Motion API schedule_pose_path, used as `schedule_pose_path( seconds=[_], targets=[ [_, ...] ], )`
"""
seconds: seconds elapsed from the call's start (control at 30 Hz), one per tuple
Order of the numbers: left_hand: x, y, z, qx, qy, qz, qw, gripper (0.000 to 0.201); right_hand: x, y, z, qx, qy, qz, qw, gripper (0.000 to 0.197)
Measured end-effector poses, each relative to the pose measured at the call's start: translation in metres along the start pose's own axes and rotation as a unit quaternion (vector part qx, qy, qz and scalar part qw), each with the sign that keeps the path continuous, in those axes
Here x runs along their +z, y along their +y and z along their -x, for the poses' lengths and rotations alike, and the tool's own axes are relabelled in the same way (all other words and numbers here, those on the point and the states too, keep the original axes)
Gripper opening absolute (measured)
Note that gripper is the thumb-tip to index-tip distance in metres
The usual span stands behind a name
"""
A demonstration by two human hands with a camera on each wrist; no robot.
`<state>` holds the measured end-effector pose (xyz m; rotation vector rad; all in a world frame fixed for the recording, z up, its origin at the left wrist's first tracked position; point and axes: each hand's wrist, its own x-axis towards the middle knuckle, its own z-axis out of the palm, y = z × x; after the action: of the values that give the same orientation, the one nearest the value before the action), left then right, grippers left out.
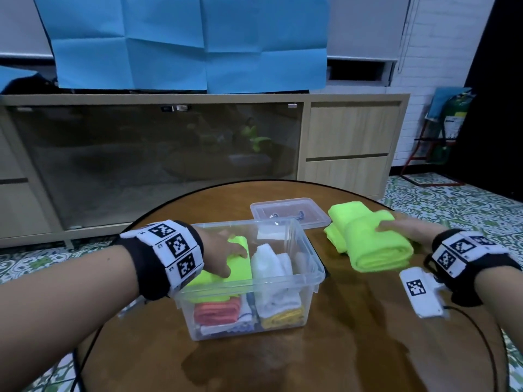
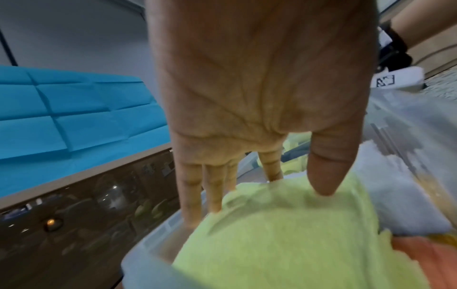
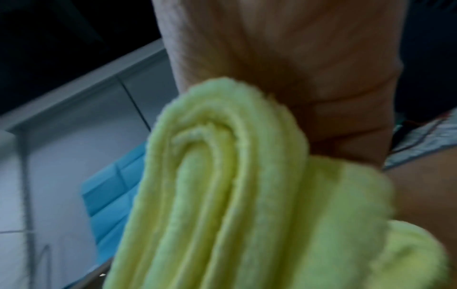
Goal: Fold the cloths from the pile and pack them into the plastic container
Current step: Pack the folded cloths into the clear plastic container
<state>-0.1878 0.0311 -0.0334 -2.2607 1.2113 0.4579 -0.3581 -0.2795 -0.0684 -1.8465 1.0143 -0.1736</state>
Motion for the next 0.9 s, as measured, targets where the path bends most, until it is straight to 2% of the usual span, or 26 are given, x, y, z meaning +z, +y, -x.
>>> schedule_pose_path(
  seconds=[0.07, 0.13, 0.23, 0.33, 0.4, 0.5, 0.63, 0.73, 0.8, 0.9],
  targets=[
    [-0.006, 0.003, 0.000, 0.022, 0.011, -0.022, 0.999, 0.063, -0.006, -0.032, 0.015, -0.068, 0.002, -0.032, 0.997, 0.036],
    [-0.009, 0.008, -0.003, 0.053, 0.016, -0.055, 0.997, 0.068, -0.004, -0.061, 0.031, -0.113, -0.034, -0.041, 0.992, 0.034],
    [-0.011, 0.017, -0.008, 0.081, -0.016, -0.097, 0.992, 0.059, 0.021, -0.097, 0.054, -0.146, -0.095, -0.027, 0.984, 0.014],
    [-0.012, 0.019, -0.007, 0.088, -0.027, -0.090, 0.992, 0.052, 0.065, -0.125, 0.065, -0.146, -0.128, 0.033, 0.980, 0.011],
    [-0.011, 0.014, -0.006, 0.082, -0.014, -0.082, 0.993, 0.049, 0.093, -0.137, 0.061, -0.136, -0.131, 0.088, 0.978, 0.027],
    [-0.007, 0.004, -0.003, 0.083, -0.020, -0.070, 0.994, 0.052, 0.128, -0.148, 0.054, -0.084, -0.126, 0.199, 0.968, 0.047],
    [0.001, -0.007, 0.002, 0.078, -0.021, -0.032, 0.996, 0.052, 0.147, -0.155, 0.044, -0.023, -0.181, 0.306, 0.934, 0.033],
    [0.004, -0.013, 0.003, 0.083, -0.012, -0.006, 0.996, 0.049, 0.155, -0.158, 0.037, -0.012, -0.194, 0.379, 0.905, 0.031],
    [0.004, -0.016, 0.004, 0.088, -0.005, 0.008, 0.996, 0.048, 0.161, -0.162, 0.040, -0.003, -0.190, 0.428, 0.884, 0.028],
    [0.007, -0.018, 0.003, 0.085, 0.009, 0.020, 0.996, 0.045, 0.171, -0.165, 0.047, -0.043, -0.156, 0.497, 0.853, 0.035]
  ],
)
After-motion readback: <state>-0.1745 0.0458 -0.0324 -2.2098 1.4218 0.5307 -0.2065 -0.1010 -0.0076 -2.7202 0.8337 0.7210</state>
